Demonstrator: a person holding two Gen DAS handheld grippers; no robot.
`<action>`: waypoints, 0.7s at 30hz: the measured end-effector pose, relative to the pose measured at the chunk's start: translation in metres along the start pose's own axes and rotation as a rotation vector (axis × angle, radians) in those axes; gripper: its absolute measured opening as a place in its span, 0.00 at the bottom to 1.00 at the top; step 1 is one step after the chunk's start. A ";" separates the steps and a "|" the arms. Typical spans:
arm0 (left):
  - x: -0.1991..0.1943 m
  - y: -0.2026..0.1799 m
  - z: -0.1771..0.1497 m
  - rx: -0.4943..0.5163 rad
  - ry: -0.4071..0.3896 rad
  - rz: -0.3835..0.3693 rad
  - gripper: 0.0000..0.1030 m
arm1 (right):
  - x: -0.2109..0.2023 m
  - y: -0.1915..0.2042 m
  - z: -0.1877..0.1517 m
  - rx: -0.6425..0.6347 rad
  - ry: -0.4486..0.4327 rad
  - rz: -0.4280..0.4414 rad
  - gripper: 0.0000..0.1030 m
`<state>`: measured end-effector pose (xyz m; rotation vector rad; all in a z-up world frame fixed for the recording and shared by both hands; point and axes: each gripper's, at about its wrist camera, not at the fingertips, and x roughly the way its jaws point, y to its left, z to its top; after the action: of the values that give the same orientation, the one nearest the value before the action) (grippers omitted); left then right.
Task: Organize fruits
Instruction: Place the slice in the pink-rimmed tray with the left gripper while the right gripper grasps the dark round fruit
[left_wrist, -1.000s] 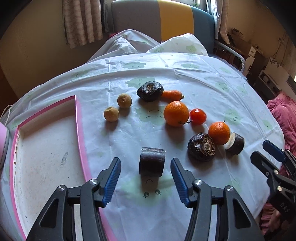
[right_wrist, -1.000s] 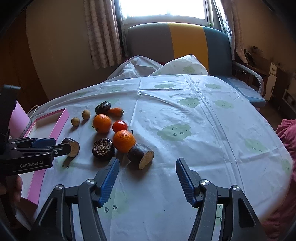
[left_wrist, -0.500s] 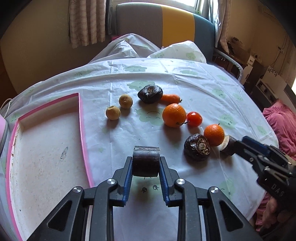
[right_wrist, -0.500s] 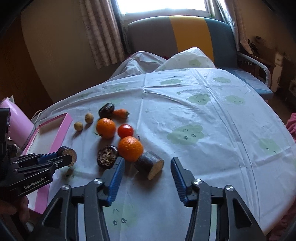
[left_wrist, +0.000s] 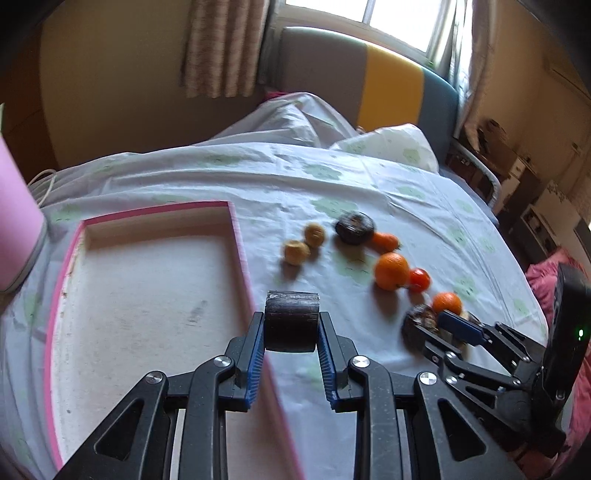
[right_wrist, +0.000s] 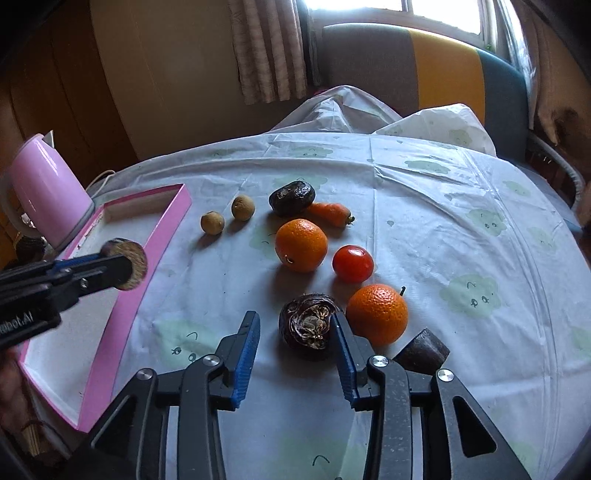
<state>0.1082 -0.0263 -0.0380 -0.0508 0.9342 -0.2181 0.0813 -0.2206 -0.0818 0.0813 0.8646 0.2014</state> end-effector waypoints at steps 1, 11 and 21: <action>0.001 0.008 0.002 -0.018 -0.005 0.017 0.26 | 0.002 0.001 0.000 -0.007 0.001 -0.008 0.46; 0.007 0.087 0.006 -0.192 -0.011 0.204 0.35 | 0.009 0.005 0.002 -0.038 0.011 -0.079 0.48; -0.017 0.083 -0.017 -0.208 -0.001 0.143 0.36 | 0.014 0.008 0.007 -0.087 0.030 -0.109 0.49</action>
<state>0.0985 0.0592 -0.0462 -0.1753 0.9524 0.0126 0.0943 -0.2094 -0.0863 -0.0499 0.8865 0.1380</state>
